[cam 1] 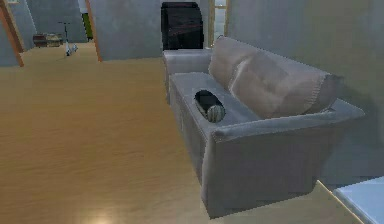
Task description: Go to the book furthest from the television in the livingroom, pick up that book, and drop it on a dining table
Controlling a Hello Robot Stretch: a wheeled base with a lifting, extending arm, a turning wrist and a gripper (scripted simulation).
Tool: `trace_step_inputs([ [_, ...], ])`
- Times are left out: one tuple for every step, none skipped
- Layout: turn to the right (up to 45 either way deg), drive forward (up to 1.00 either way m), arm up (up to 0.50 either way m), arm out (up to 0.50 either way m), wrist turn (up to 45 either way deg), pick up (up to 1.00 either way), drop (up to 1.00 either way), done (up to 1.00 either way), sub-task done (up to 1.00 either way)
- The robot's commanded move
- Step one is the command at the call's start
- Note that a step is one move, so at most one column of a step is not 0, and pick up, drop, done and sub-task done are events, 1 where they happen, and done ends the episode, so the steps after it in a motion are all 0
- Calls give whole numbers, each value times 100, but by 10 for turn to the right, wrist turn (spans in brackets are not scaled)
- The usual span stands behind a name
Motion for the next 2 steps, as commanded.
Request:
trace_step_inputs([
  [0, 0, 0, -10, 0, 0, 0, 0, 0],
  [0, 0, 0, 0, 0, 0, 0, 100, 0],
])
